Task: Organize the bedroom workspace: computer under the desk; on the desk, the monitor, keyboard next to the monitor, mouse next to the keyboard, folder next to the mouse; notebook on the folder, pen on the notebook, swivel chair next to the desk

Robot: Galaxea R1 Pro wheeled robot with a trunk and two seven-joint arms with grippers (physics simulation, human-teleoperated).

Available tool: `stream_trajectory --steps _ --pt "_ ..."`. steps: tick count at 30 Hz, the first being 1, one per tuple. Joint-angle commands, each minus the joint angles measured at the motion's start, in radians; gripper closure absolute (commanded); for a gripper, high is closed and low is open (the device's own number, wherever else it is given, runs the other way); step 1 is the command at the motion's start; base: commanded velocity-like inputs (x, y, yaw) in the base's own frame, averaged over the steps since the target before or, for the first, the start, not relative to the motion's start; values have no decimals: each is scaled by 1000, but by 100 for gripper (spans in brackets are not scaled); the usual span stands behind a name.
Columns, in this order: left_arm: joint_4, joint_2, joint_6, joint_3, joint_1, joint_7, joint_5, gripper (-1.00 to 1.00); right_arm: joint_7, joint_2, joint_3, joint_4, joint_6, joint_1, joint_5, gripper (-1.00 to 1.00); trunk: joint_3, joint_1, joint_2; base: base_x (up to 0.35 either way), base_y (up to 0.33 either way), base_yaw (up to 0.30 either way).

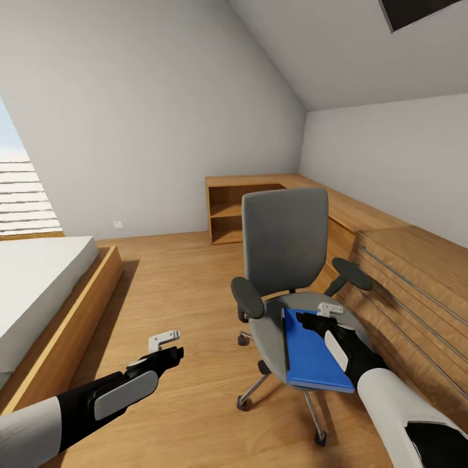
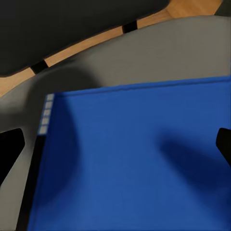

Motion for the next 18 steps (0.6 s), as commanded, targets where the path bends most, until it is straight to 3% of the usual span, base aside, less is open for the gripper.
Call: stream_trajectory --steps 1,7,18 --pt "0 1 -3 -3 -2 4 4 -100 2 0 -1 -1 3 0 -5 -100 -1 0 -1 0 0 0" --pt "1 -1 -3 -3 -1 4 3 -100 2 0 1 -1 0 0 -4 -100 -1 0 -1 56 0 0" --pt "1 0 -3 -3 -1 5 3 -100 2 0 13 -1 0 0 -3 -100 -1 0 -1 230 0 0"
